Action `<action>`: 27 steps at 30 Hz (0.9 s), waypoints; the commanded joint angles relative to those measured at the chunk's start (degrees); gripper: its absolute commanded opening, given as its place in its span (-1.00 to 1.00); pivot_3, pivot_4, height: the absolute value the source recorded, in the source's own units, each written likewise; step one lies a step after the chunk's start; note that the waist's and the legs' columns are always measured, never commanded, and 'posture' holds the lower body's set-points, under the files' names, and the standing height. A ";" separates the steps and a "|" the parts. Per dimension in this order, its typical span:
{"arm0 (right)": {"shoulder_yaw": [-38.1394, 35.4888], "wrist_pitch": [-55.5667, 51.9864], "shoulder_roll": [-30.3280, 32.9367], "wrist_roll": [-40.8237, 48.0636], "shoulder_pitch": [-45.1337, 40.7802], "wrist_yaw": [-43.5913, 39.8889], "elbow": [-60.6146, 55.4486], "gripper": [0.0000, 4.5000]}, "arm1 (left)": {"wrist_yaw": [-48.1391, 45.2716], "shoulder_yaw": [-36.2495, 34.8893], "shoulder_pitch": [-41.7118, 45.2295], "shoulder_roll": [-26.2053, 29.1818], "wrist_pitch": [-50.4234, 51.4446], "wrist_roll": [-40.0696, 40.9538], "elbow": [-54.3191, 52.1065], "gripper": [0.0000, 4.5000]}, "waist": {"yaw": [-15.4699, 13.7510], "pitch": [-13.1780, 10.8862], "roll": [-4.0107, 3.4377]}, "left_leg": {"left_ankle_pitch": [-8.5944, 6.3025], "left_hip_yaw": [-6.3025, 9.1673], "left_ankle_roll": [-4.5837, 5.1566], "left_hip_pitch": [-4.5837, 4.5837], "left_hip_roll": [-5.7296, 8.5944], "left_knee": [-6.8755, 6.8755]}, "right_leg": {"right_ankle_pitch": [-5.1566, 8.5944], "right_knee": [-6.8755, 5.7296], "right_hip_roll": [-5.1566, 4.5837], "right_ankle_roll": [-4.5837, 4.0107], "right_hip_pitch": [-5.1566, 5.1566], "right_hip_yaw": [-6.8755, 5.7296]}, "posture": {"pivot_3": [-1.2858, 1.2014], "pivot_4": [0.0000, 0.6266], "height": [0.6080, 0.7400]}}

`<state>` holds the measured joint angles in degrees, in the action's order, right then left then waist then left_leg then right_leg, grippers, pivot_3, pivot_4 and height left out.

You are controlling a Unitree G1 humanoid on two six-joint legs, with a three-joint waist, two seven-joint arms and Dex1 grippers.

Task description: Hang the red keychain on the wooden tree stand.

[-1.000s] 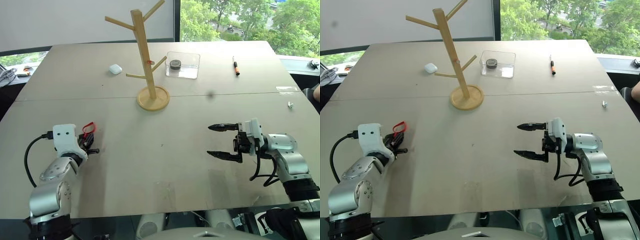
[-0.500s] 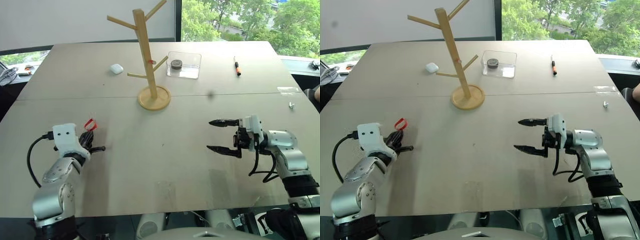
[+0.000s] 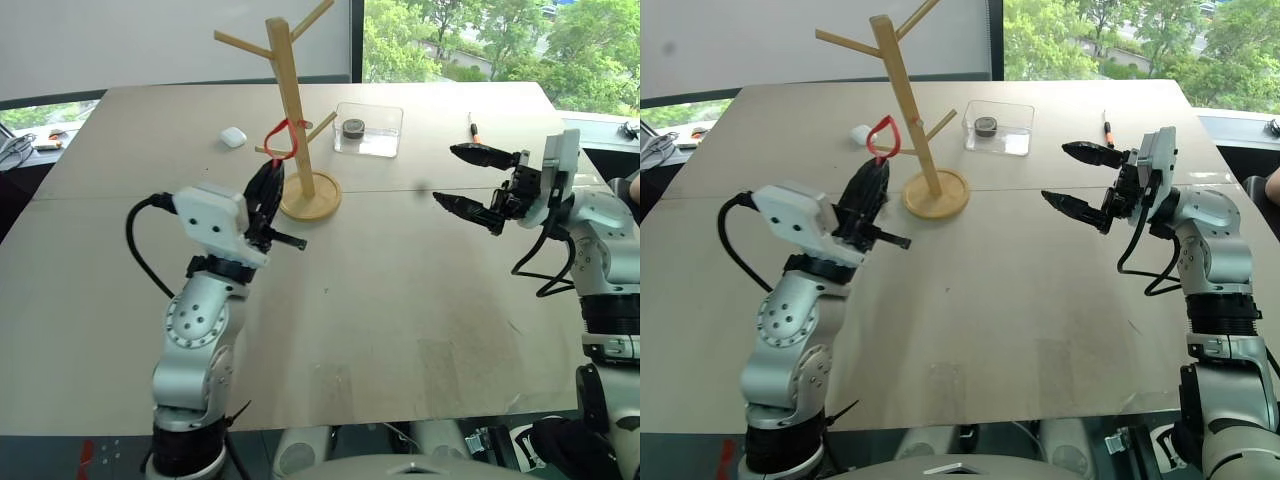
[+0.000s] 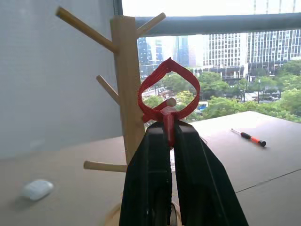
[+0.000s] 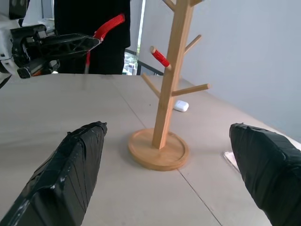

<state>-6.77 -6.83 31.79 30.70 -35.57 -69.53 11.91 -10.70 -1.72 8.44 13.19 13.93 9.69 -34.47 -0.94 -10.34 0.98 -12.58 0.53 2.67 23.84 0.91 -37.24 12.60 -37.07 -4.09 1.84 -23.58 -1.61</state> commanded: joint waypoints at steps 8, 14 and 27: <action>-1.06 1.26 0.23 -0.71 -2.92 0.76 0.04 1.00 | 5.63 4.99 6.20 -4.11 -6.05 -10.40 8.64 -0.97 | 0.08 -0.01 0.00 | 0.00 -0.05 0.01 -0.01 -0.01 -0.01 | -0.03 0.00 0.05 0.07 -0.01 -0.11 | 0.03 -0.52 1.00; -0.87 1.38 0.27 -1.12 -2.91 0.91 -0.29 1.00 | 6.79 4.94 7.81 -5.74 -7.06 -12.26 11.99 -0.97 | 0.07 -0.01 0.00 | 0.00 -0.05 0.01 0.00 -0.02 -0.04 | -0.05 0.00 0.05 0.09 -0.01 -0.12 | 0.03 -0.52 1.00; -0.67 1.83 -0.02 -1.72 -2.73 1.47 -0.28 1.00 | 7.98 4.89 13.62 -7.70 -8.00 -13.98 19.86 -0.97 | 0.04 -0.01 0.00 | 0.00 -0.05 0.01 0.00 -0.01 -0.05 | -0.07 -0.01 0.06 0.12 -0.01 -0.13 | 0.03 -0.52 1.00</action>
<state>-6.70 -6.00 31.62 28.80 -37.12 -68.31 12.58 -3.32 2.84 20.21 5.86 7.00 -3.44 -14.31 -0.90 -10.35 0.98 -12.57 0.49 2.68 23.84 0.89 -37.29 12.53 -37.08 -4.04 1.96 -23.59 -1.76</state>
